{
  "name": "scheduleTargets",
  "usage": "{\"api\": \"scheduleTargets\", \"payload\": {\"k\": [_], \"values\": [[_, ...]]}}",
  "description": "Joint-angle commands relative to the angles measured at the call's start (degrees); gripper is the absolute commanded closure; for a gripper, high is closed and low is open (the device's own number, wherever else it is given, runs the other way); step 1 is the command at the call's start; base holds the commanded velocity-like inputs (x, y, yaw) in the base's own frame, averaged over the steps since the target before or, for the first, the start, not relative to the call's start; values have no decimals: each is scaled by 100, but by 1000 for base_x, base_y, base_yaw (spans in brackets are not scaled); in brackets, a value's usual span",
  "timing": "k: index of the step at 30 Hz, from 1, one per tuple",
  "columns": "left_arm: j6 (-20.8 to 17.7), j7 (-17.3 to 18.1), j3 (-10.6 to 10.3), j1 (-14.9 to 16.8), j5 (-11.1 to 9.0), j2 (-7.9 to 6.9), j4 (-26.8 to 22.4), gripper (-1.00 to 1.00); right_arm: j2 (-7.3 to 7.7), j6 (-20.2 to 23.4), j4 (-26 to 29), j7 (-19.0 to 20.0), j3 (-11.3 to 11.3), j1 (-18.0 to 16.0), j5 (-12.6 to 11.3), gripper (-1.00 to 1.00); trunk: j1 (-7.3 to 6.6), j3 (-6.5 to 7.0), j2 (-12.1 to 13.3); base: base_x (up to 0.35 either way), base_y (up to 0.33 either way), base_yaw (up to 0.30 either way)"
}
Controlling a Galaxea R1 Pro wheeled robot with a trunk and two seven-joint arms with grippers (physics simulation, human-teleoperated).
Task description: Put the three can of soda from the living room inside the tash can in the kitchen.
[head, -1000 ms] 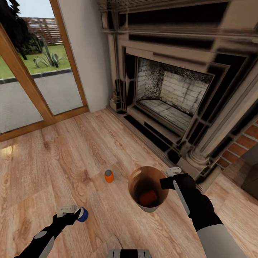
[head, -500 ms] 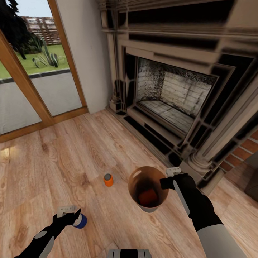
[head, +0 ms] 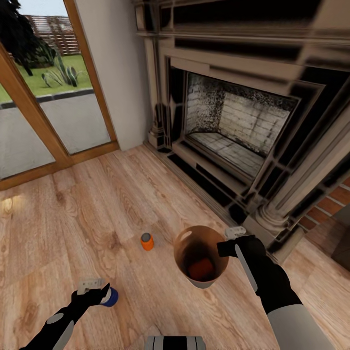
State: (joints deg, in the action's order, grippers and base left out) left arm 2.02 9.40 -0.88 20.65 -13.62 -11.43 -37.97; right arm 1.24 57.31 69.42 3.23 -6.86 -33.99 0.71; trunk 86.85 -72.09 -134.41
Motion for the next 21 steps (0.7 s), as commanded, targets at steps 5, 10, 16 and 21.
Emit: {"api": "scheduleTargets", "payload": {"k": [5, 10, 16, 21], "values": [[0, 0, 0, 0, 0, 0, 0, -100, -1, 1, 2, 21, 1, 0, -96, 100, -1, -45, 0, 0, 0, 0], [0, 0, 0, 0, 0, 0, 0, -100, -1, -1, 2, 20, 1, -2, -96, 100, -1, -91, 0, 0, 0, 0], [0, 0, 0, 0, 0, 0, 0, -100, -1, -1, 2, 21, 1, -2, -97, 100, -1, -145, 0, 0, 0, 0], [0, 0, 0, 0, 0, -1, 0, -100, -1, 0, 2, 20, 1, -2, -97, 100, -1, -191, 0, 0, 0, 0]]}}
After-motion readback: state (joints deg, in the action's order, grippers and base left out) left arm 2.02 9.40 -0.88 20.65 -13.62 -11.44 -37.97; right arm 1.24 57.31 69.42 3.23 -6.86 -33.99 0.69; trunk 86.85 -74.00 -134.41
